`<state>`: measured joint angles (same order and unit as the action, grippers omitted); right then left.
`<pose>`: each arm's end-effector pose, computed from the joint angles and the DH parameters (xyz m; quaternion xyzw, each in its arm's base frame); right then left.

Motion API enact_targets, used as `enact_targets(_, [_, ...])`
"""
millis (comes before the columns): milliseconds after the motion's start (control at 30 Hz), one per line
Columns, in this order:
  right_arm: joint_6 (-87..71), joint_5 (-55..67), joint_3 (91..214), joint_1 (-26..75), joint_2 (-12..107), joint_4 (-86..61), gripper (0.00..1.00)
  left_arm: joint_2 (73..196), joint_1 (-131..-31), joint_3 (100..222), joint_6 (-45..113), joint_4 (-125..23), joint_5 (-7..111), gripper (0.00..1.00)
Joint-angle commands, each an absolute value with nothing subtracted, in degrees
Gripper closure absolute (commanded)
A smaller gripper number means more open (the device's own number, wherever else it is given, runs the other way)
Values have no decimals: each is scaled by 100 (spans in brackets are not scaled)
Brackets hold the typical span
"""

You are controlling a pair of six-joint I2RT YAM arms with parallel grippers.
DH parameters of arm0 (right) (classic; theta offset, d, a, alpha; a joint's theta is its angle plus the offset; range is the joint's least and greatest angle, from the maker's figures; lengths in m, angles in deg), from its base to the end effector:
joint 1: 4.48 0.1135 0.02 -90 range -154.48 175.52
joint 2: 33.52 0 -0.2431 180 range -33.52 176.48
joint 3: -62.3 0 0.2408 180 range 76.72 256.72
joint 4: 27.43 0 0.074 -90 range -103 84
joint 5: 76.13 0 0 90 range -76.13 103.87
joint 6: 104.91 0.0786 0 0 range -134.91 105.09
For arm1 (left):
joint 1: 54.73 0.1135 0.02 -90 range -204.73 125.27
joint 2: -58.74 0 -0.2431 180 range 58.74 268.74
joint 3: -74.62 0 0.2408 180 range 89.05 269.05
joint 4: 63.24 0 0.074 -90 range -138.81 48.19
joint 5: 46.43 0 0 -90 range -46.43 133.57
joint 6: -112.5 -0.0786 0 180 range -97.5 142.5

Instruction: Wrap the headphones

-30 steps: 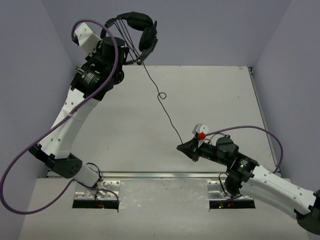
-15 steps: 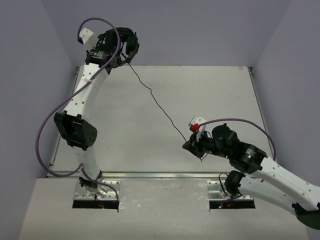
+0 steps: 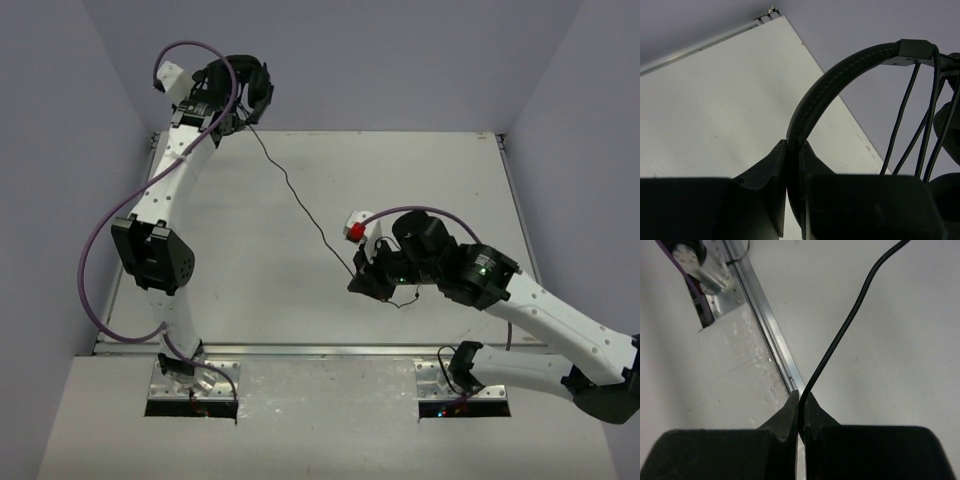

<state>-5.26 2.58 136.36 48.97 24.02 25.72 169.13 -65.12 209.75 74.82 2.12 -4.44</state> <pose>0.1315 0.2033 0.2970 -0.3726 0.8085 0.3087 0.3349 0.4231 -0.0182 0.3597 -0.4557 0.7143 0.1171 0.5182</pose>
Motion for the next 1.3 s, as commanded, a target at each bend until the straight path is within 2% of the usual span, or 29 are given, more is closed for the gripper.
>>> enact_targets(0, [-832,-275,15009,4957,2308,3058,99,16896,-6528,20841,7497,-416,-1003,100])
enact_targets(267, [-1236,427,17145,4957,3150,3920,99,16211,-7414,18777,6726,-2110,-1768,100])
enact_targets(400, [-1656,1139,17876,4948,3608,4210,99,15579,-8188,17512,5005,-4410,-1199,100])
enact_targets(533, [-2184,2184,18078,4948,3793,3983,99,14885,-8645,15958,4203,-5863,-795,100])
enact_targets(700, [-2809,3275,18685,4948,4136,3631,99,14628,-9006,14891,3771,-6576,-346,100])
enact_targets(800, [-2662,2988,19202,4948,4302,3735,99,14733,-9112,14495,3936,-6754,-291,100])
enact_targets(867, [-2538,2802,19309,4948,4312,3832,99,14839,-9094,14712,4331,-6387,-432,100])
enact_targets(933, [-2528,3028,19100,4939,4190,3833,99,14883,-9077,14880,4754,-5937,-389,100])
enact_targets(1100, [-2293,3548,16536,4878,3058,2701,99,14418,-9077,15557,5800,-4507,-81,100])
enact_targets(1133, [-2195,3436,15810,4712,2664,2359,99,14304,-9077,15645,6045,-3964,-99,100])
enact_targets(1267, [-1615,2882,14618,3878,2256,1987,99,13715,-9059,16110,7030,-2774,-37,100])
